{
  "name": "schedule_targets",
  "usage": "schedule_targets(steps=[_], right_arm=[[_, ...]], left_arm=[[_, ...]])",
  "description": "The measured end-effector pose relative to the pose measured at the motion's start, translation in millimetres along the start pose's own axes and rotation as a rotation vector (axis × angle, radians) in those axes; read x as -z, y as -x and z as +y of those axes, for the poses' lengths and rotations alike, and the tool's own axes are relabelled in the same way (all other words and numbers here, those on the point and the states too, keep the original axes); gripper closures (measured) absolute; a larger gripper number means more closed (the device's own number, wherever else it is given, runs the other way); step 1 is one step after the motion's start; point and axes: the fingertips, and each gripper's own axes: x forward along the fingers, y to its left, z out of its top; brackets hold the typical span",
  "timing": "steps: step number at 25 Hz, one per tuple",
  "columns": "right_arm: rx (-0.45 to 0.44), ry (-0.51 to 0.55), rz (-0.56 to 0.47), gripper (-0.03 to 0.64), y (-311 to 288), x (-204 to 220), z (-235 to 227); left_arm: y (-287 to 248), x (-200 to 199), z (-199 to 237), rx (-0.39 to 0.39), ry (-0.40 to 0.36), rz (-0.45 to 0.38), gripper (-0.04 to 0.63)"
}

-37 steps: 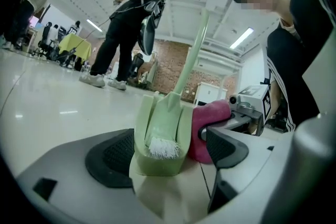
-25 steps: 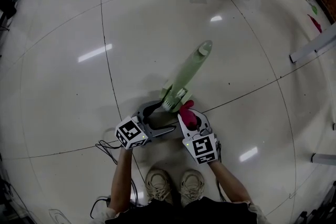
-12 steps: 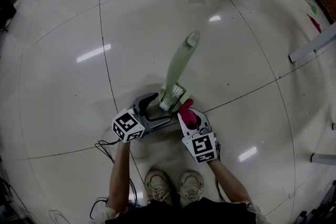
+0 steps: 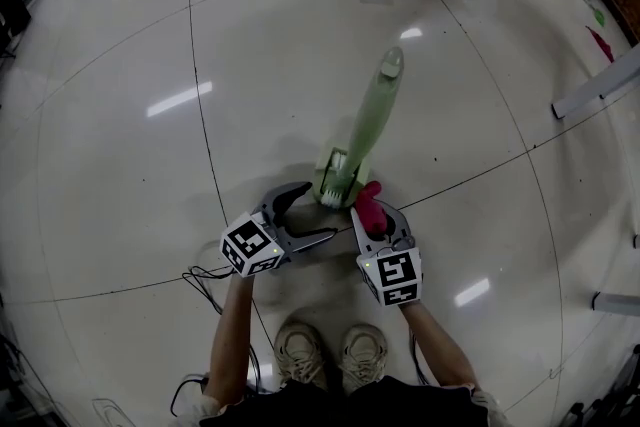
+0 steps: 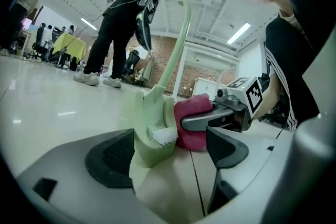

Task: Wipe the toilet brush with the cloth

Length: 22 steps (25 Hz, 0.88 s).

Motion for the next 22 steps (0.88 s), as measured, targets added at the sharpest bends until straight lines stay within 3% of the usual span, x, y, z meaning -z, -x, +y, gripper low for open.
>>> schedule_targets(steps=[7, 16, 19, 22], right_arm=[[-0.131, -0.073, 0.091, 0.548, 2.7, 31.5, 47.1], [-0.121, 0.12, 0.216, 0.548, -14.0, 40.3, 57.4], [-0.149, 0.142, 0.22, 0.548, -19.0, 37.3, 63.8], [-0.167, 0.138, 0.211, 0.548, -19.2, 31.9, 71.3]], left_arm=[[-1.3, 1.5, -4.3, 0.026, -0.004, 0.005, 0.189], [6.0, -8.7, -3.6, 0.073, 0.069, -0.068, 0.189], [18.2, -12.2, 2.9, 0.043, 0.084, -0.102, 0.189], [41.8, -25.8, 16.9, -0.008, 0.113, -0.193, 0.19]])
